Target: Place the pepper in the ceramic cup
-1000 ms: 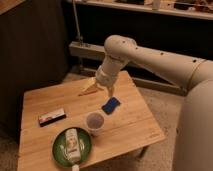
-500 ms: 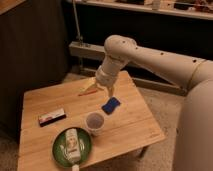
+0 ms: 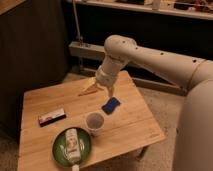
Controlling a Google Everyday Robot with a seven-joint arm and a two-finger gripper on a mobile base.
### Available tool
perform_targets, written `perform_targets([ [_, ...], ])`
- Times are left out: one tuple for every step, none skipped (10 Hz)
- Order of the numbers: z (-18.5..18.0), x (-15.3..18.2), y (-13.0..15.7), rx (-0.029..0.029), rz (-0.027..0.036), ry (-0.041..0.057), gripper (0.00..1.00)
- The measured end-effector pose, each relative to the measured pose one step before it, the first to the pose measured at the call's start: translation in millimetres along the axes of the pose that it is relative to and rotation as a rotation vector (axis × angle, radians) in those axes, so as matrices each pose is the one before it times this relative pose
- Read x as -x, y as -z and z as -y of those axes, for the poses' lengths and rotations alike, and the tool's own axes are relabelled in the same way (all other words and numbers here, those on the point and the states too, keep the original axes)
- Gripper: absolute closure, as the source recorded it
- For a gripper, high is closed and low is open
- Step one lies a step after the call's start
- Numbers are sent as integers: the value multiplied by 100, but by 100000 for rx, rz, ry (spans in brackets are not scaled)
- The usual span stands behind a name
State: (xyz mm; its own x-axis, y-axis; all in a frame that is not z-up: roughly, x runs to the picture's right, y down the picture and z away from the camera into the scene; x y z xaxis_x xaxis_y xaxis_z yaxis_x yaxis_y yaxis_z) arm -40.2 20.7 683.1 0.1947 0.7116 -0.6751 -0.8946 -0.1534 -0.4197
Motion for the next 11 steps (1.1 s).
perform_targets([
  [89, 108, -7, -455, 132, -1114, 20],
  [294, 385, 195, -1942, 2781, -5029, 20],
  [753, 704, 419, -1687, 4587, -7434, 20],
  [777, 763, 375, -1168, 4020, -6222, 20],
  [1410, 1526, 601, -1953, 6746, -9826, 20],
  [1138, 1491, 460, -1769, 6253, -8133, 20],
  [669, 1173, 341, -1430, 4695, -5051, 20],
  [276, 1404, 125, -2159, 5184, -3049, 20],
  [-572, 1246, 181, -1803, 6093, -2737, 20],
  [-415, 906, 58, -1287, 4358, -1636, 20],
  [-284, 914, -49, -781, 2395, -1430, 20],
])
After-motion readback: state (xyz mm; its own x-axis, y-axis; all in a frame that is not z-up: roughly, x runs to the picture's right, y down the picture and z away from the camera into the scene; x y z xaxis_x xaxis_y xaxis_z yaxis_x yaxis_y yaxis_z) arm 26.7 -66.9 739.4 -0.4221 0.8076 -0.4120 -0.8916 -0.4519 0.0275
